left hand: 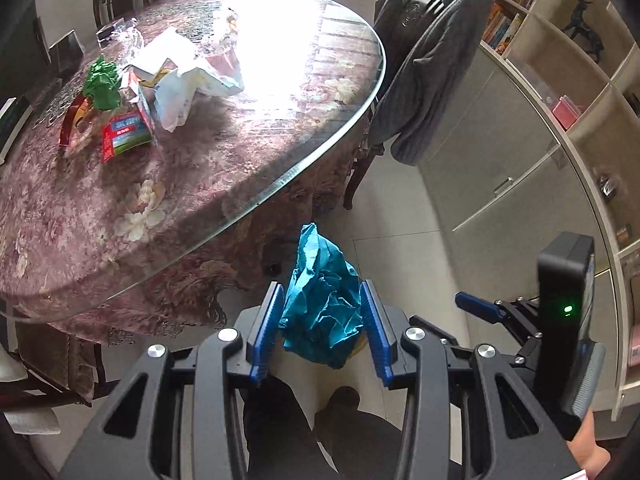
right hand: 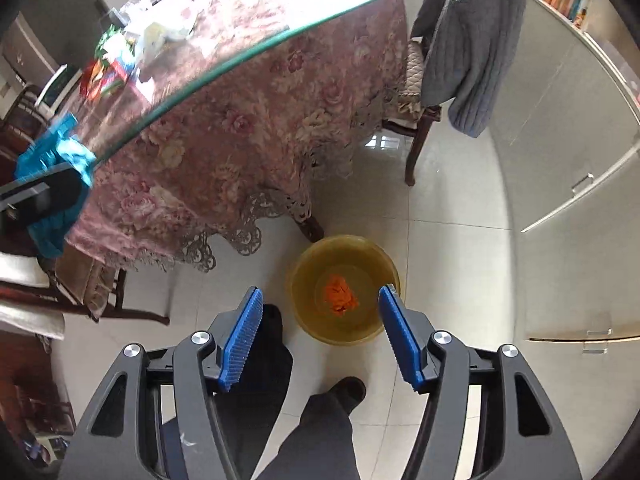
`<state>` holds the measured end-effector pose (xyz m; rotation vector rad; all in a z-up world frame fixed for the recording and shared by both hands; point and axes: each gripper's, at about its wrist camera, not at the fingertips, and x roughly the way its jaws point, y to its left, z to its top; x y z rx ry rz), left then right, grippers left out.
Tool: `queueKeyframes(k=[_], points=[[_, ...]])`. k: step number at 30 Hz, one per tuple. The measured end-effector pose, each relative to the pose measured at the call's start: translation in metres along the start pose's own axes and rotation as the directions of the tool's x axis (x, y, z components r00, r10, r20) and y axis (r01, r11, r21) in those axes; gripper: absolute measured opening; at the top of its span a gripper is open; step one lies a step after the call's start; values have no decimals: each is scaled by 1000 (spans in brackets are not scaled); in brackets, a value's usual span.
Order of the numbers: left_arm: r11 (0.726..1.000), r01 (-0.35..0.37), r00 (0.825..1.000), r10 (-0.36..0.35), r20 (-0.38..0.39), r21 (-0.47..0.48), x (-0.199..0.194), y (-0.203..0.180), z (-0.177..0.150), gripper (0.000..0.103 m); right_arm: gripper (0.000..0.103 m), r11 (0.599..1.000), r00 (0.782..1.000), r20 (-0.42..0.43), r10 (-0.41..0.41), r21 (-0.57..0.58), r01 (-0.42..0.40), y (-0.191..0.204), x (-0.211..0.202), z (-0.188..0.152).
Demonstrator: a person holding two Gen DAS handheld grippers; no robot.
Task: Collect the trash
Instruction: 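Carry both papers off the table edge over the yellow bin, then open both grippers to drop the papers into the yellow bin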
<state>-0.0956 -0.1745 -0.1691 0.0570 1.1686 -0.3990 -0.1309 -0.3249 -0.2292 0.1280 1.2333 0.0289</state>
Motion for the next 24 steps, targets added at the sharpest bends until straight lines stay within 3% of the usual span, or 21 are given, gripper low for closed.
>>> queueKeyframes(k=[9,15,24], points=[[995,88,994,-85,-62,43,22,-28,-3,41,60,998,993,106,-42,41,38,-20,-46,3],[985,156,982,-148,-120,66,38,-53,-9,41,70,991,980,167,-108,96,93,-44,-75,-1],[985,151,977,-136,-167,80,63,-81,-18,41,70,985,976,181,-120,141,95,-76,-89,-12]])
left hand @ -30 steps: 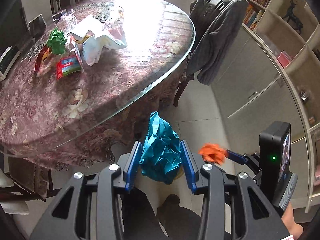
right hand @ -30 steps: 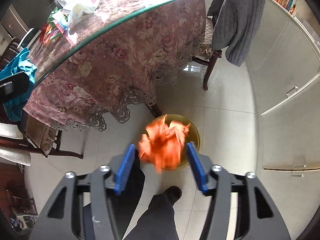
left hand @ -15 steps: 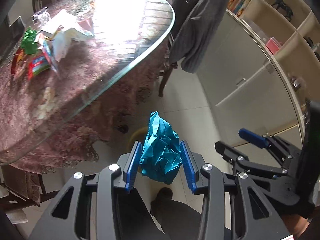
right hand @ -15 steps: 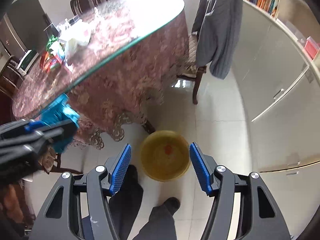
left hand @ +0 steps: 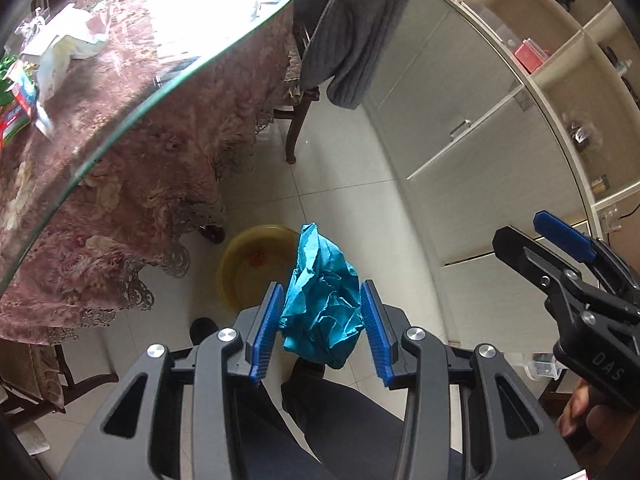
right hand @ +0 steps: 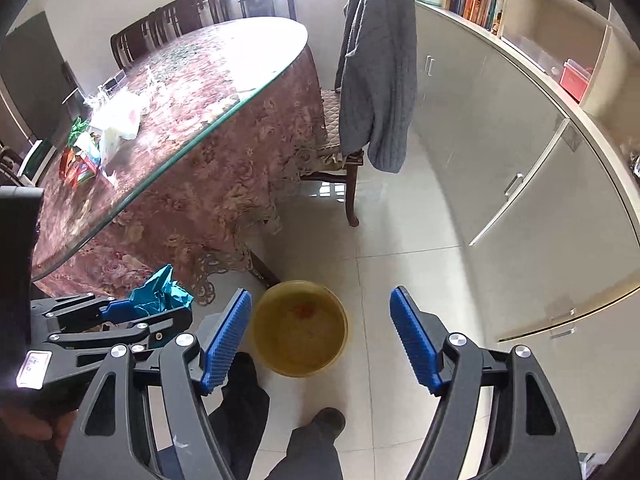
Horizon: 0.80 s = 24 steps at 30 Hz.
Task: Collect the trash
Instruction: 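Open both grippers to drop the papers into the yellow bin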
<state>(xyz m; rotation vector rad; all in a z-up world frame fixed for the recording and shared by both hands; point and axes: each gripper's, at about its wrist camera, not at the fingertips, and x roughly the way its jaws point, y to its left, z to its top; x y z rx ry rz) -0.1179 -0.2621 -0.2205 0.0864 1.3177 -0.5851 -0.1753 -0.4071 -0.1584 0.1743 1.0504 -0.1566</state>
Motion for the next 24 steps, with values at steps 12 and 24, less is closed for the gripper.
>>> queueKeyframes(k=[12,24], points=[[1000,-13,1000,13,-7,12,5,-3,10,46,70,1000,1000,4,7,0,-7,-5,2,4],[999,-28,998,30,56,-42,-24,19,20,49,70,998,998,29,55,-45,-54,22,0,28]])
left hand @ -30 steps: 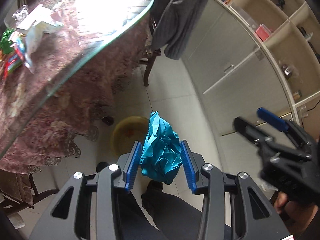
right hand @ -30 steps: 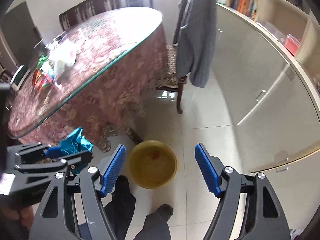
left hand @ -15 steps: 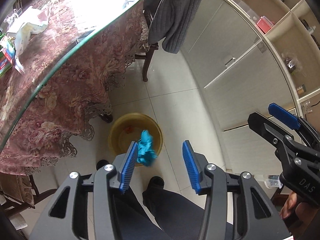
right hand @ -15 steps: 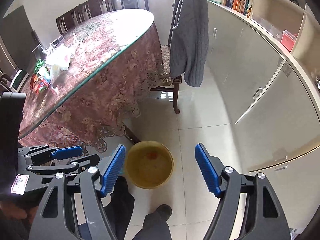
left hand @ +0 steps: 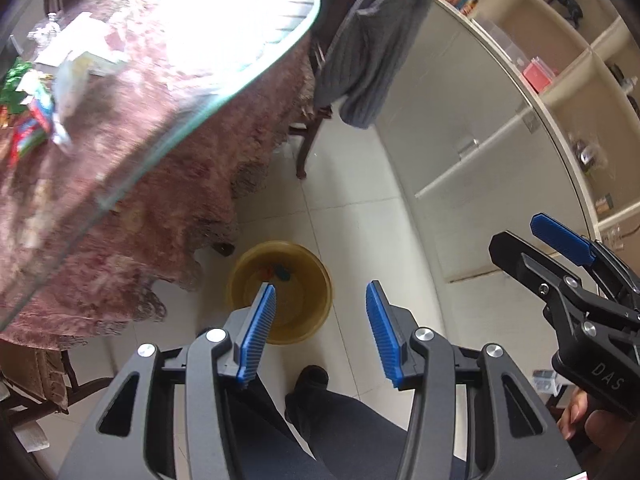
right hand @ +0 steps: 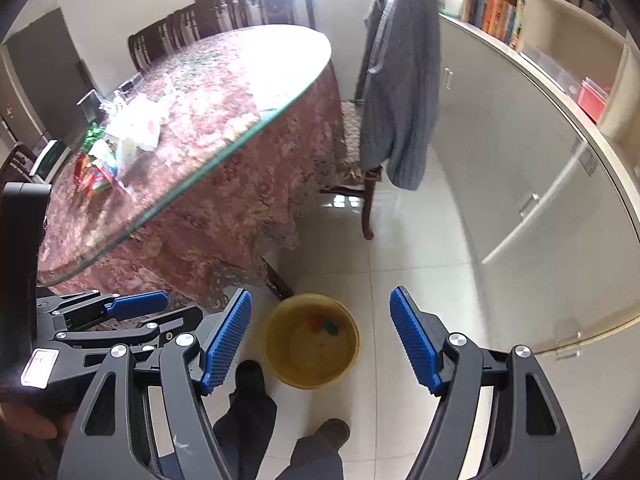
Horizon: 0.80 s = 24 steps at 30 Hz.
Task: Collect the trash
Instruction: 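Open both grippers to drop the papers into the yellow bin, then return both tools to the table and grasp the paw-print bag with the right gripper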
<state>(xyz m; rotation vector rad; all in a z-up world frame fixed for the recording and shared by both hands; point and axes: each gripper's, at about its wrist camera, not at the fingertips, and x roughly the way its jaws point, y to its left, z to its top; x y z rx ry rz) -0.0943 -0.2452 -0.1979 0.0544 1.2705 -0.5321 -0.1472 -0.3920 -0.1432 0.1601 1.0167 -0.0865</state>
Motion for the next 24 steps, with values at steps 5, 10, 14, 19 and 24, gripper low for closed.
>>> queueKeyframes(k=[5,10,14,19,24], points=[[996,-31,995,38,91,-83,-41,36,13,58,70,997,998,41,49,-54,-47,37,-3,31],[981,-73,972,110,207,-179,-96,83,26,80,73,983,985,97,140,-136,-126,90,-9,69],[964,-101,948,168,269,-246,-130,125,34,84,74,965,971,125,203,-195,-177,133,-9,96],[937,-131,923,235,304,-325,-157,178,41,90,85,944,958,128,255,-249,-218,187,5,126],[906,-141,910,277,308,-400,-164,230,47,93,95,938,960,133,245,-282,-200,229,35,154]])
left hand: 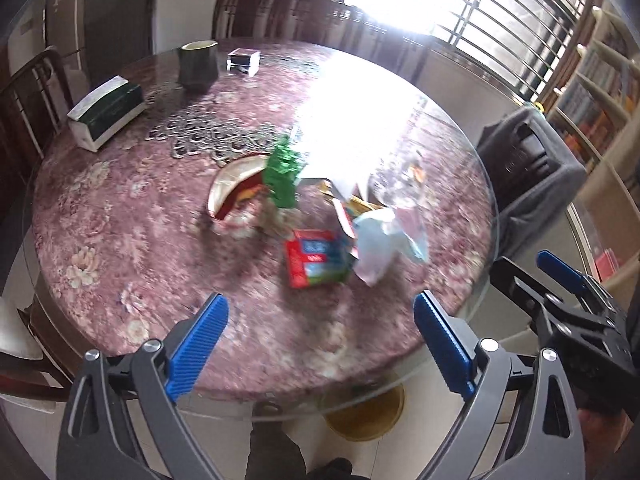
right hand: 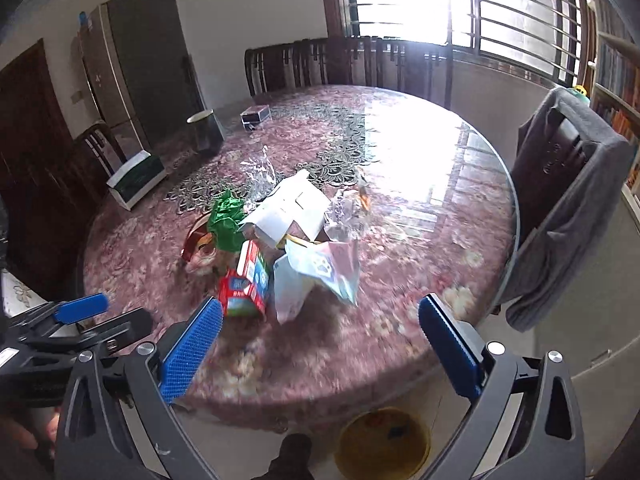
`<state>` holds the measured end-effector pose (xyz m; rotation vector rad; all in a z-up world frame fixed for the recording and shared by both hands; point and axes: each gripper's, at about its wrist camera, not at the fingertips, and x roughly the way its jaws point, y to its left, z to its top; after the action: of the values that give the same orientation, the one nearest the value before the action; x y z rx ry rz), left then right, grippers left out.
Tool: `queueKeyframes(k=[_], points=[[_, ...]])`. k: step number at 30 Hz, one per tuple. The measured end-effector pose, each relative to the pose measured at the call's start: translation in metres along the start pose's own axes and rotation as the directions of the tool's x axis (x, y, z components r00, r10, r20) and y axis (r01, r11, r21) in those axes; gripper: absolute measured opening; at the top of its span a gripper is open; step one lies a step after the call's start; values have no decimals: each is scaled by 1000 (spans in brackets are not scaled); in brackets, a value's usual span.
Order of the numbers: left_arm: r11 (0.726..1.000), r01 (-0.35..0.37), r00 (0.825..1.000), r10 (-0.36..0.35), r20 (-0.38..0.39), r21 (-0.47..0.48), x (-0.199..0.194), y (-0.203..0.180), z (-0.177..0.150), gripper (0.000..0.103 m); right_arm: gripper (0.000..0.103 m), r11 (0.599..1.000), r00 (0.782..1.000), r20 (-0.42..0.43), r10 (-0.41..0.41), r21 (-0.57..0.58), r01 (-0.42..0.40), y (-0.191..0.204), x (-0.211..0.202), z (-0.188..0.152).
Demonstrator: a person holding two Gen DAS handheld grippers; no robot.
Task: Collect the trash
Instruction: 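Return both tools to the table and grasp the paw-print bag with the right gripper, then grasp the red-and-blue medicine box with the left gripper while the right gripper lifts the bag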
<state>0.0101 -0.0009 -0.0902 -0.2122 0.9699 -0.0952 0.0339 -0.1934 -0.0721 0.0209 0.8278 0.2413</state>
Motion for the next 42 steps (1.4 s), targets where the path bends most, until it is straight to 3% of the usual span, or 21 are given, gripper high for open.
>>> queueKeyframes(k=[4,9,15,18,23,26,28,29,33,39,42], points=[[1000,-24,1000,24,-11,-1,17,21,13,93,95,999,998,-60,-31,14,32,5,56,17],[1000,8,999,-8,-46,3,37,34,23,93,91,996,987,-135,-85,-7,85,18,103,25],[998,42,997,-39,-69,53,55,41,38,93,90,990,973,-183,-141,-14,141,20,130,29],[997,56,995,-51,-81,56,63,45,44,93,80,988,967,-204,-152,-8,154,18,139,30],[995,73,994,-66,-91,71,68,42,48,93,74,985,956,-239,-173,-24,172,20,152,27],[995,69,994,-62,-95,75,72,42,49,93,56,985,952,-253,-172,-28,170,20,157,26],[995,68,993,-61,-97,69,73,41,48,93,38,989,953,-265,-149,-20,149,19,160,24],[996,66,993,-59,-99,66,75,41,48,93,35,990,952,-271,-140,-18,140,18,161,24],[997,52,994,-46,-99,57,78,38,45,93,8,996,962,-257,-89,-14,89,16,157,25],[999,36,995,-33,-93,32,88,27,43,93,4,1000,971,-238,-29,-14,26,11,145,28],[999,26,995,-23,-97,27,95,19,41,93,4,999,977,-211,-36,-32,30,6,133,30]])
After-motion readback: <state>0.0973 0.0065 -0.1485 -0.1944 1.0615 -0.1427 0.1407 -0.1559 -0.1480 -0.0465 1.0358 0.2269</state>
